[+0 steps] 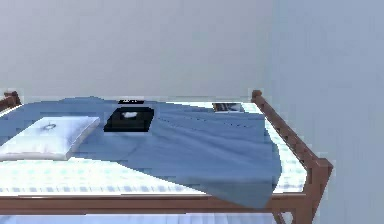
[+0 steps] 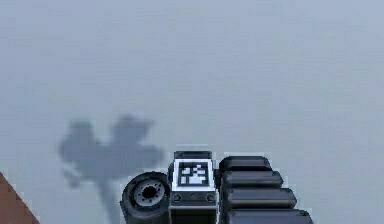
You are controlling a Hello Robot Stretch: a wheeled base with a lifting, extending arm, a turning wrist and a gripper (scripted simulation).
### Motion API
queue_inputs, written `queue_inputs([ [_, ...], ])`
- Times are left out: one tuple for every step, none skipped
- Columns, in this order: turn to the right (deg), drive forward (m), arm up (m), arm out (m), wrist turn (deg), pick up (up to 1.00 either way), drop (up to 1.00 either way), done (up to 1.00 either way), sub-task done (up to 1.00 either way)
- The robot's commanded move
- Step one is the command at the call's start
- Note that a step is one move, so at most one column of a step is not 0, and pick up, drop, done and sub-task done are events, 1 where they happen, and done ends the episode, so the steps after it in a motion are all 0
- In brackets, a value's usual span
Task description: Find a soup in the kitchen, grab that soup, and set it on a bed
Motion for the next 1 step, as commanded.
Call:
queue_inputs([
  [0.0, 0.50, 0.00, 0.00, 0.0, 0.00, 0.00, 0.00, 0.00],
])
